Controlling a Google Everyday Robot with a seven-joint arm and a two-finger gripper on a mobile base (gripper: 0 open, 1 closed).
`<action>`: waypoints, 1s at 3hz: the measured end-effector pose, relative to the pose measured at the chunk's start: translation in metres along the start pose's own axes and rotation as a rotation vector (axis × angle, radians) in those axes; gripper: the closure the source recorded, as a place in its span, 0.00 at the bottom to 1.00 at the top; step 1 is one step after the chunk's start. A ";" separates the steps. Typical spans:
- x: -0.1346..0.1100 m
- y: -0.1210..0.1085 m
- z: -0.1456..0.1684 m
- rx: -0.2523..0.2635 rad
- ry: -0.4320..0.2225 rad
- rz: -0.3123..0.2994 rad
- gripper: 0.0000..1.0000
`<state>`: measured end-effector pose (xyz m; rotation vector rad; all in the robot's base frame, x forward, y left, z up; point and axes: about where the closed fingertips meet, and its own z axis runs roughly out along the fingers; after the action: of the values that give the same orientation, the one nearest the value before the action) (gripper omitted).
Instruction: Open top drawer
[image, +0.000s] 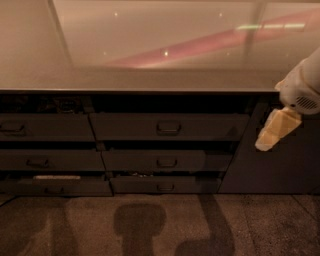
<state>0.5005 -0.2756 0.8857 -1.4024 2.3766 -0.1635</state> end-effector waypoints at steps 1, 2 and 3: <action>0.002 0.000 0.008 -0.014 0.003 0.005 0.00; -0.002 0.003 0.006 -0.028 0.020 -0.078 0.00; -0.005 0.006 0.005 -0.040 0.035 -0.152 0.00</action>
Offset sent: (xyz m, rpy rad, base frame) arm -0.0027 0.0093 -0.0019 -0.0974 0.0458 0.1923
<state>0.4991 -0.2679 0.8806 -1.6117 2.3125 -0.1828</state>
